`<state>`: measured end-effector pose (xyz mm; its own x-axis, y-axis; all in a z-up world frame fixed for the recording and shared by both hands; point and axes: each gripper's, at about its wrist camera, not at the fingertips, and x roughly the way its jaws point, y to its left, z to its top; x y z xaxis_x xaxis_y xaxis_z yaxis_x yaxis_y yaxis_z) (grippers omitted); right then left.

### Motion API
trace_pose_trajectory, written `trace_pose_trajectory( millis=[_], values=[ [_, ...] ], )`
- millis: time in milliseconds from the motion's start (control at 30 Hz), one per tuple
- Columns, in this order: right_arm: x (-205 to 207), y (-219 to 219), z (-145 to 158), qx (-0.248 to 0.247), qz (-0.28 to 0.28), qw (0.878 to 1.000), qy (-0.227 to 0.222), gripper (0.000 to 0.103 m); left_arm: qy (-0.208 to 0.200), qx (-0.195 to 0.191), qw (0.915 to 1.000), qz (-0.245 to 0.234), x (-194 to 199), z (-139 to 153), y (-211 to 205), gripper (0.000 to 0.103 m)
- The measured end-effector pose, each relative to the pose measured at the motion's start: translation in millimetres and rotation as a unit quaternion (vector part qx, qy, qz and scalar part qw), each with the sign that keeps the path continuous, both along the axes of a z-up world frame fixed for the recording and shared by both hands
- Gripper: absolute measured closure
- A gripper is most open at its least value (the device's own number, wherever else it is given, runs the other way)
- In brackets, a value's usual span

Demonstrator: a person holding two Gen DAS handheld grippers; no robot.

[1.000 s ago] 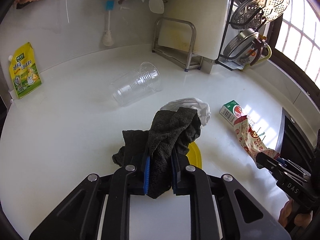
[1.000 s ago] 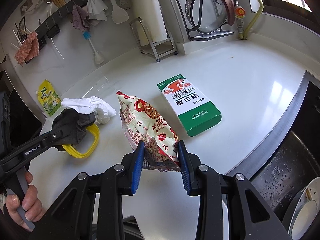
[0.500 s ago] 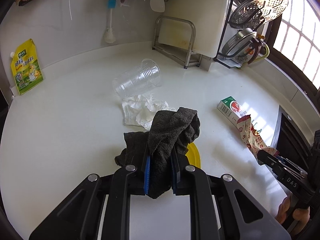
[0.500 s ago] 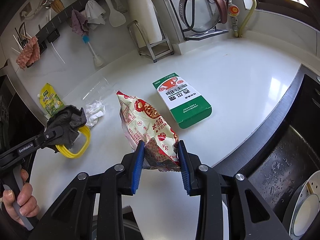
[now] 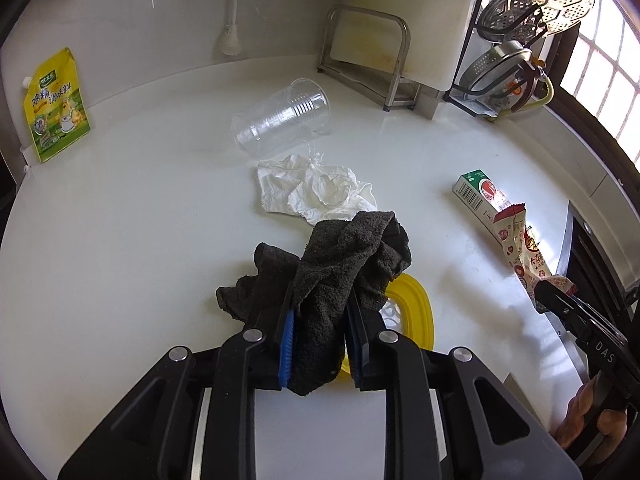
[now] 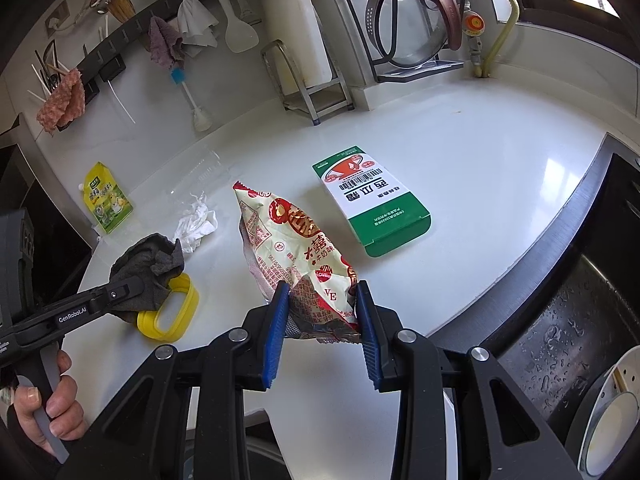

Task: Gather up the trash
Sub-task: 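Grasp the dark cloth with the left tool while the right tool holds the snack bag, then carry the cloth and snack bag over the basket and open both tools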

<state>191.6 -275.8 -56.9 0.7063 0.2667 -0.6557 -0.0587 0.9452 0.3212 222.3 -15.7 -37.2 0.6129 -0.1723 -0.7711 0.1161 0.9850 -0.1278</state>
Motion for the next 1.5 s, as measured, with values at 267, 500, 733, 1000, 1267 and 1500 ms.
trace_pose_trajectory(
  millis=[267,500,733,1000,1267,1500],
  values=[
    [-1,0,0,0.001,0.0,1.0,-0.001,0.07,-0.023,0.0,0.9997,-0.002,0,12,2,0.085],
    [-7,1,2,0.0,0.0,1.0,-0.01,0.07,-0.051,-0.002,0.9987,0.003,-8,35,13,0.089],
    [-29,-4,8,-0.006,-0.001,1.0,-0.028,0.07,-0.084,0.005,0.9964,0.008,-37,63,29,0.089],
    [-68,-9,18,0.001,-0.025,0.999,-0.041,0.07,-0.121,0.003,0.9926,0.007,-70,91,37,0.089],
    [-121,1,19,0.01,-0.034,0.999,-0.041,0.07,-0.133,0.006,0.991,-0.014,-115,91,36,0.089],
    [-174,15,12,0.005,-0.054,0.998,-0.038,0.07,-0.119,0.012,0.9919,-0.041,-162,66,25,0.089]
  ],
)
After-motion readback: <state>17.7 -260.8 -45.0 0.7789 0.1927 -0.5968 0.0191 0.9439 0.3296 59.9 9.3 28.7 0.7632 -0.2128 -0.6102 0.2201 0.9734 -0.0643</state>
